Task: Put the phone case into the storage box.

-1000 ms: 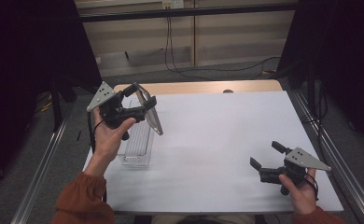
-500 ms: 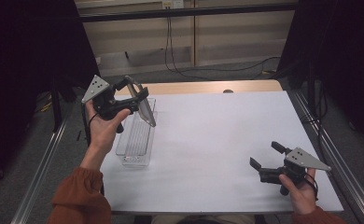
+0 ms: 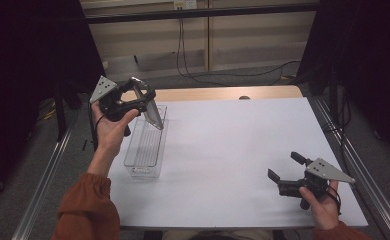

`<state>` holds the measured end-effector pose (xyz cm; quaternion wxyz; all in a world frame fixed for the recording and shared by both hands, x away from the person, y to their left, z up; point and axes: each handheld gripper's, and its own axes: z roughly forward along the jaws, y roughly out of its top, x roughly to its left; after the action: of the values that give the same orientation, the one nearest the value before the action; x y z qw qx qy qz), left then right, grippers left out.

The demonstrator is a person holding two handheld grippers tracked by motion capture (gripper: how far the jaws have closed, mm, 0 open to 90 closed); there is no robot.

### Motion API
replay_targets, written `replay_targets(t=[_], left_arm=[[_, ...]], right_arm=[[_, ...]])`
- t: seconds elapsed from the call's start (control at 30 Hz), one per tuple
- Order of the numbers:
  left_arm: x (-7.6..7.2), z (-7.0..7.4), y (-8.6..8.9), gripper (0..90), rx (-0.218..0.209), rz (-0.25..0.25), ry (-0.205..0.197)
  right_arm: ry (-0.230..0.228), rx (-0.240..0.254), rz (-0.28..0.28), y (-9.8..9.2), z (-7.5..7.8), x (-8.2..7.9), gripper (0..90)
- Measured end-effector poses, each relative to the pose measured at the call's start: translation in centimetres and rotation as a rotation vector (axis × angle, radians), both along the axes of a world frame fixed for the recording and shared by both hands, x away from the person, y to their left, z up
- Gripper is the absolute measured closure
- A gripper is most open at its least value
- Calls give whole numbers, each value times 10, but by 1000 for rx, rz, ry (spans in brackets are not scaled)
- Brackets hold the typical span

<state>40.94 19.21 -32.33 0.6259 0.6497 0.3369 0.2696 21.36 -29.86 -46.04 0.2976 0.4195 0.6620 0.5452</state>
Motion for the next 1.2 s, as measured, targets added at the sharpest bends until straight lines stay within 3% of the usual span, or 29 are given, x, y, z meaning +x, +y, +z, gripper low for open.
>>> replay_targets(t=[0.07,0.1,0.13,0.37,0.47,0.77,1.2], left_arm=[[3,0,0,118,1,6,2],[5,-1,-1,118,-21,13,4],[7,-1,0,118,1,12,3],[17,-6,-4,118,20,30,7],[22,-7,-5,118,10,42,9],[34,-15,-3,117,54,65,22],[51,-28,-5,117,60,109,34]], right_arm=[[-1,2,-5,0,0,0,0],[-1,3,-5,0,0,0,0],[-1,4,-4,0,0,0,0],[0,2,-3,1,0,0,0],[-2,-3,0,1,0,0,0],[-2,-4,-1,2,-1,-1,0],[2,-5,5,2,-1,-1,0]])
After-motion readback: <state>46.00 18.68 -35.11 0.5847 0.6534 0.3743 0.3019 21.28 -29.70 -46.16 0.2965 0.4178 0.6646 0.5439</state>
